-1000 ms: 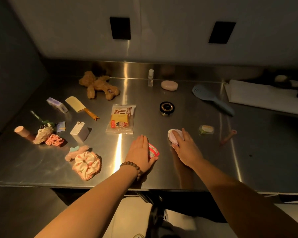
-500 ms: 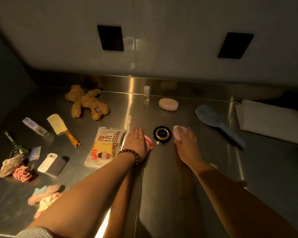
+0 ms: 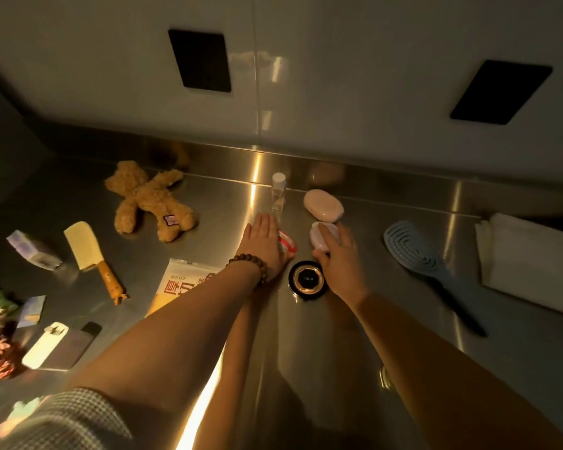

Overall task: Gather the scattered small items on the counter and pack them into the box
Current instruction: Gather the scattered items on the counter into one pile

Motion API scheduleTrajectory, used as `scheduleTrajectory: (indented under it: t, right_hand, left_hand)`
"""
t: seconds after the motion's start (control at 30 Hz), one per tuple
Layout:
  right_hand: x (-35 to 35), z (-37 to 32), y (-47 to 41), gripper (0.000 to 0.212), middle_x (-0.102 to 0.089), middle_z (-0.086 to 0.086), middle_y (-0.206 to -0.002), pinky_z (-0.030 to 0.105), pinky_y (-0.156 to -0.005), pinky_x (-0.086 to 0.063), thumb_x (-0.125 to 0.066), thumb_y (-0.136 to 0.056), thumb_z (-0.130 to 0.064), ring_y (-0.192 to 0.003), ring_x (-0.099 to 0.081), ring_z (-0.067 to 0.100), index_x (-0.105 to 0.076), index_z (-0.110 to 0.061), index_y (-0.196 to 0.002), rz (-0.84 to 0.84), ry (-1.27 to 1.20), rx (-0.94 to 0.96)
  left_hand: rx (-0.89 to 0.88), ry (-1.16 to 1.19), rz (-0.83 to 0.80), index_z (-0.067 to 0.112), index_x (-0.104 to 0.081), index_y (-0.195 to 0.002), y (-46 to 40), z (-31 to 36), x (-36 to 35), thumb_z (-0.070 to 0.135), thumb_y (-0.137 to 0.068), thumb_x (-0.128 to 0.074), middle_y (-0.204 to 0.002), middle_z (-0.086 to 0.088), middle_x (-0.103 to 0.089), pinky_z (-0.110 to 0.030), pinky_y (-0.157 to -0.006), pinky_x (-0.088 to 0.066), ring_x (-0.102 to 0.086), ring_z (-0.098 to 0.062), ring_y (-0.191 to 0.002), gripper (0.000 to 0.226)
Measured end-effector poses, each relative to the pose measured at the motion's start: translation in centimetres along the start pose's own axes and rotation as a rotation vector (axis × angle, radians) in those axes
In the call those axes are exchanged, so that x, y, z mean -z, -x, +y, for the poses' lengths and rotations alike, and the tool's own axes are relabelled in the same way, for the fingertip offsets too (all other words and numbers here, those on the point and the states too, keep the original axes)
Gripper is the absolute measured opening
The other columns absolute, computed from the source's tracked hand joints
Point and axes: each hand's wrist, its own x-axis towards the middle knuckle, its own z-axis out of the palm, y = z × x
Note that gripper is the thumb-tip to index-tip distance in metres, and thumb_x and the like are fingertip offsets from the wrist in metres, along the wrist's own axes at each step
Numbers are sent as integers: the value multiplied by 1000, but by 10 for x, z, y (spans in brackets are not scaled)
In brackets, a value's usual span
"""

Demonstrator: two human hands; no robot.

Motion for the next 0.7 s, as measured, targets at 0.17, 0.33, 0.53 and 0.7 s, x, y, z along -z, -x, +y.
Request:
scheduleTrajectory:
  t: [0.17, 0.33, 0.53, 0.7]
  right_hand:
    - [3, -3, 5, 63, 1, 1, -160, 44, -116, -18, -50, -95, -34, -147, 1, 29, -16, -38, -148, -3, -2, -7]
    - [8, -19, 39, 82, 14, -4, -159, 42, -114, -10, -52, -87, -53, -146, 13, 23, 1, -40, -149, 116, -9, 31]
    - [-12, -40, 71, 85, 15, 2, -159, 44, -115, 7, -26, -83, -75, -144, 21, 21, 12, -36, -149, 56, 224, 147]
    - [-32, -46, 75, 80, 13, 8, -159, 47, -115, 6, -24, -88, -70, -143, 20, 25, 6, -30, -150, -14, 340, 54]
  left_hand:
    - [-23, 9, 36, 13, 11, -146, 5, -6, -3, 69, -84, -35, -156, -8, 13, -42, -116, 4, 13, -24, -142, 96]
    - [47, 37, 253, 13, 12, -146, 48, -28, -7, 80, -76, -24, -155, -9, 17, -40, -112, 8, 18, -22, -140, 104]
    - [222, -86, 289, 9, 16, -145, 111, -72, -6, 89, -66, -6, -153, -11, 20, -46, -111, 11, 23, -26, -139, 115]
    - [341, -40, 211, 11, 18, -145, 145, -101, -12, 98, -55, -2, -153, -11, 21, -46, -110, 14, 24, -29, -138, 126]
